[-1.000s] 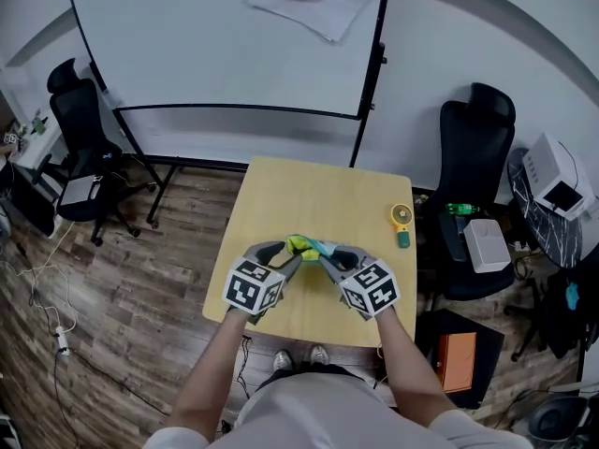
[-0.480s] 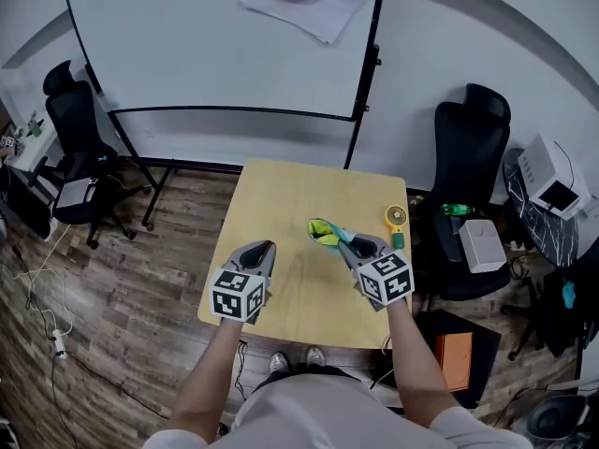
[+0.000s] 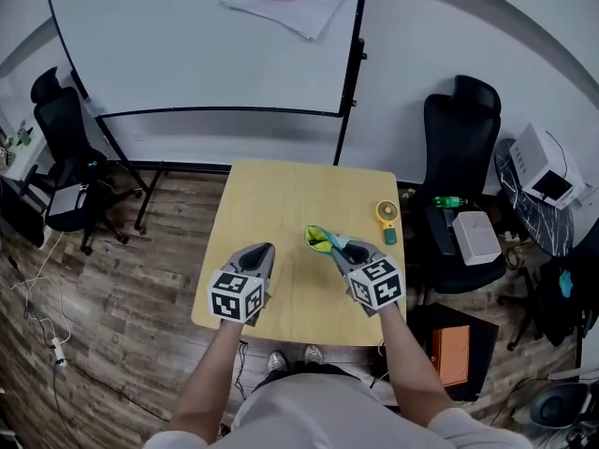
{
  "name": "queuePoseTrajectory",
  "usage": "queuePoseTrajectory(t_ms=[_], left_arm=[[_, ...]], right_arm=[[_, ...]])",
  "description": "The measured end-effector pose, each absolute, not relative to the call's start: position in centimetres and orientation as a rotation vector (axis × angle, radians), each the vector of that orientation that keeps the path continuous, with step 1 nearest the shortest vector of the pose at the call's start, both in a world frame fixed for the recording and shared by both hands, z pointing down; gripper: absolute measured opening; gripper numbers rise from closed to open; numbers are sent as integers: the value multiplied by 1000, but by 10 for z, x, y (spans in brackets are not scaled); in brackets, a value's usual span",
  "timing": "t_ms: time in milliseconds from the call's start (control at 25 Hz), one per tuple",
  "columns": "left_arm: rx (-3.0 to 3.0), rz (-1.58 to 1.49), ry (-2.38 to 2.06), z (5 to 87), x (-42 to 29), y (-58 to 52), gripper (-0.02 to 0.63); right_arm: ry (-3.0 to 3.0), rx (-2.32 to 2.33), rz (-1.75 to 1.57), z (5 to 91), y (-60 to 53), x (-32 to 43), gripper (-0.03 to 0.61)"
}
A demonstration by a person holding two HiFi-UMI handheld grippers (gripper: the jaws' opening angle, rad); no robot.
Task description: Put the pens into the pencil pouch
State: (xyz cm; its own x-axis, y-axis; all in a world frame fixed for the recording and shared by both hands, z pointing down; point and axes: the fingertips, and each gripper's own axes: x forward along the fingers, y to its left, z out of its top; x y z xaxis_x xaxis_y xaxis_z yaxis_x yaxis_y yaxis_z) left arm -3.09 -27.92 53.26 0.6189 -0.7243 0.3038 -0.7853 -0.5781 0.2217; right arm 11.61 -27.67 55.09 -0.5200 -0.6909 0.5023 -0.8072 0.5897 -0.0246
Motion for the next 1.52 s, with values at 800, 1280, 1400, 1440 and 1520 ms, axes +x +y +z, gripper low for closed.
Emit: queuePoseTrajectory(t_ms=[800,1280,1400,1440,1520], left_arm=[[2436,258,-1176,557,-32,-249,20],[2452,228,-1177,548,-34,-256,20],[2483,188,-1198,530,-33,-262,20],[2495,172,-1206,522,-33,-265,20],[2520,137,-1222,507,-33,-270,20]], right_arm=[[-2278,993,541,640,-251,59,72],[-2322,1070,459,601,-255,70,169],[-2348,1107,422,582,-260,74,163],[-2361,1125,407,574,-263,76,157],[-2390,1166,375,556,-269,80,140]])
